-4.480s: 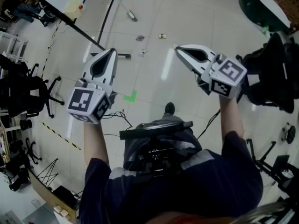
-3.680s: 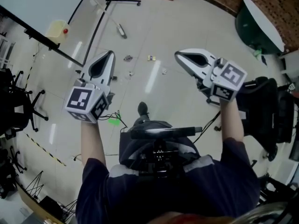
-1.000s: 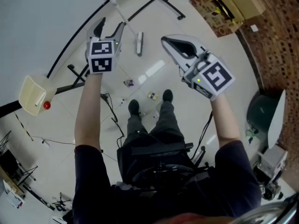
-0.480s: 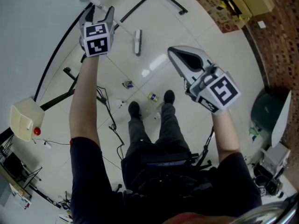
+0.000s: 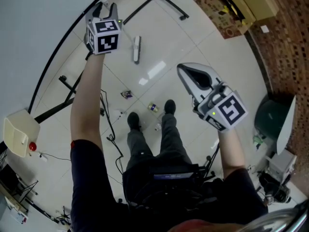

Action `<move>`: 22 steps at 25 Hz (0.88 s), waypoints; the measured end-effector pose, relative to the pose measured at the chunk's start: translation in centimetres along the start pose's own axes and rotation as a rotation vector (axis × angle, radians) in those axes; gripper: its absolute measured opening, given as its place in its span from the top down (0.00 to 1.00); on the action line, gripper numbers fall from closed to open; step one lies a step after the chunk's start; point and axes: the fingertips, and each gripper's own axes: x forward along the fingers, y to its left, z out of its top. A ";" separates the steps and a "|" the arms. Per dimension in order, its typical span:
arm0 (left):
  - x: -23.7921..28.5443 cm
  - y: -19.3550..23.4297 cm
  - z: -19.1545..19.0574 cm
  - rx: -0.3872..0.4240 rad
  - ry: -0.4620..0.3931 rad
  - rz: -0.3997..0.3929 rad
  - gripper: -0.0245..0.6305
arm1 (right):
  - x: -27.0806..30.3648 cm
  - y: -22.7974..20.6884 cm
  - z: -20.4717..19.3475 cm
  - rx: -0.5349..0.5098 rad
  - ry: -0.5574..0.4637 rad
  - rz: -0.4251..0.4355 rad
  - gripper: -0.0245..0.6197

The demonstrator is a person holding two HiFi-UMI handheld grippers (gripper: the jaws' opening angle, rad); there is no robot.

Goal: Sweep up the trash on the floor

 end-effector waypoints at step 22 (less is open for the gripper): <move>-20.0 -1.6 -1.1 -0.070 -0.065 -0.201 0.82 | 3.9 9.4 8.2 -0.083 -0.119 0.112 0.92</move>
